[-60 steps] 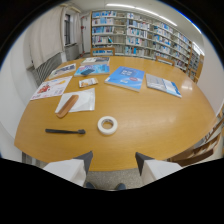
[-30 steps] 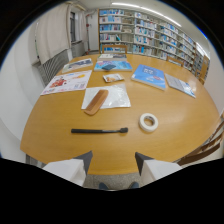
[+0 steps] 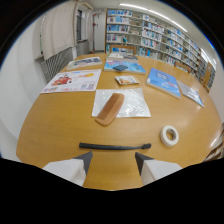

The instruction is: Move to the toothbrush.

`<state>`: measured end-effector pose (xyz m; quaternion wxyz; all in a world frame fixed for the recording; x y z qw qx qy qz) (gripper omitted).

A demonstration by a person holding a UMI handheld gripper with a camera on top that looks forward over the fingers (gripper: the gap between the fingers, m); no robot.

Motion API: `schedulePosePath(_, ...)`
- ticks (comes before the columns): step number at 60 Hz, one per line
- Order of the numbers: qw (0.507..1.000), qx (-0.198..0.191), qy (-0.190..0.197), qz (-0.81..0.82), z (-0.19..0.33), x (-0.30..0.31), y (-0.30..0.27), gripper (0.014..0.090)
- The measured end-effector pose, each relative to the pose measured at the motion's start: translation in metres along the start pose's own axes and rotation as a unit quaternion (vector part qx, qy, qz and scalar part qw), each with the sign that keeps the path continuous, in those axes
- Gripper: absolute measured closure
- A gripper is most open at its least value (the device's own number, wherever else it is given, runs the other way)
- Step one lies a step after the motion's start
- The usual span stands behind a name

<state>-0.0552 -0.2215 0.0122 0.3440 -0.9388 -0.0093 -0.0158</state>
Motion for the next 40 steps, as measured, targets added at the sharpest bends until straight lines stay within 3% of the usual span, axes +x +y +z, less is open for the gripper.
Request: schedulePosePath(40, 1.000, -0.001, -0.001, 0.005, 0.029, -0.008, -0.023, 0.0203)
